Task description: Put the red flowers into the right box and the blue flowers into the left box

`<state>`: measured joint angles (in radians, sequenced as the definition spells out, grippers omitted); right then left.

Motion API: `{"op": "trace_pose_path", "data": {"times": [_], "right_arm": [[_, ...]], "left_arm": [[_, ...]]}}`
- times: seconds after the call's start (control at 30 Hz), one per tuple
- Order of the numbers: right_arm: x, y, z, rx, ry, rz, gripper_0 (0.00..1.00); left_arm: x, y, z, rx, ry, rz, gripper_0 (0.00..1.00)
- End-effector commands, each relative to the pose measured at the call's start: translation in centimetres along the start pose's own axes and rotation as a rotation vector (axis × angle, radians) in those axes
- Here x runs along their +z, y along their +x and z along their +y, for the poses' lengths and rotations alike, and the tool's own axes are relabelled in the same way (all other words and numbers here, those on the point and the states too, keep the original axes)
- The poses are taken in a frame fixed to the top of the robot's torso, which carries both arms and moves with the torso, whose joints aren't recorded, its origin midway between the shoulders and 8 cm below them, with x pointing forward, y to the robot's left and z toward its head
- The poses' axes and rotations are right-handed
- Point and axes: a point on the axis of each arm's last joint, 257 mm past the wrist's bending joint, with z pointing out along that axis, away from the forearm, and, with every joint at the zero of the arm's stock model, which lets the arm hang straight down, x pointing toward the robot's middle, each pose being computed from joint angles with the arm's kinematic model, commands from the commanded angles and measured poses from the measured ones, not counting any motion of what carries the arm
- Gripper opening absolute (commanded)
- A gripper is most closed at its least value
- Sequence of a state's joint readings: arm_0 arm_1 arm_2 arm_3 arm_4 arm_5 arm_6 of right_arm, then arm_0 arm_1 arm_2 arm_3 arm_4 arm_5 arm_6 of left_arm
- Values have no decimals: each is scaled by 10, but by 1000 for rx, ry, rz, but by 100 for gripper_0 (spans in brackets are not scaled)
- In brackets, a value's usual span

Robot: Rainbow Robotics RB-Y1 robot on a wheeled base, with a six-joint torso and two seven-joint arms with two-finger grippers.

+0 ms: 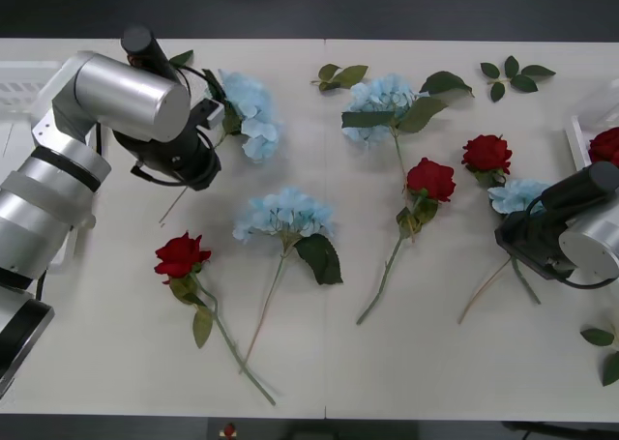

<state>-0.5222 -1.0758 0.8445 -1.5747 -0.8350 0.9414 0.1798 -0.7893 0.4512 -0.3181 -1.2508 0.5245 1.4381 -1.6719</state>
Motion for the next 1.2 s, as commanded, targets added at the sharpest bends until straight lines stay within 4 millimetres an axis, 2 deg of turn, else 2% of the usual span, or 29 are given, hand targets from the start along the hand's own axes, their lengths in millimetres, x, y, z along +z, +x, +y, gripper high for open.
{"op": "trace_pose_path", "data": {"times": [0.03,0.2,0.4,0.5,0.53,0.77,0.93,1.0,1.1,1.2], "right_arm": [[-6,-17,15,-57,-35,-40,0],[-9,-22,25,-101,-59,-59,0],[-22,-35,37,-274,-75,-78,0],[-32,-43,42,-400,-82,-101,0],[-34,-44,44,-424,-84,-105,0],[-64,-55,73,-614,-189,-162,0],[-96,-71,97,-685,-271,-209,0],[-108,-71,107,-706,-314,-213,0],[-128,-68,128,-714,-405,-225,0],[-153,-65,160,-728,-529,-266,0]], "left_arm": [[-43,-37,12,69,-17,-83,0],[-69,-40,28,86,-4,-112,0],[-111,-39,51,68,8,-185,0],[-137,-31,80,78,-45,-256,0],[-140,-28,84,83,-54,-260,0],[-175,25,150,62,-152,-281,0],[-202,57,199,22,-217,-279,0],[-212,71,221,1,-255,-273,0],[-227,95,253,-27,-332,-254,0],[-241,116,284,-32,-425,-239,0]]}}
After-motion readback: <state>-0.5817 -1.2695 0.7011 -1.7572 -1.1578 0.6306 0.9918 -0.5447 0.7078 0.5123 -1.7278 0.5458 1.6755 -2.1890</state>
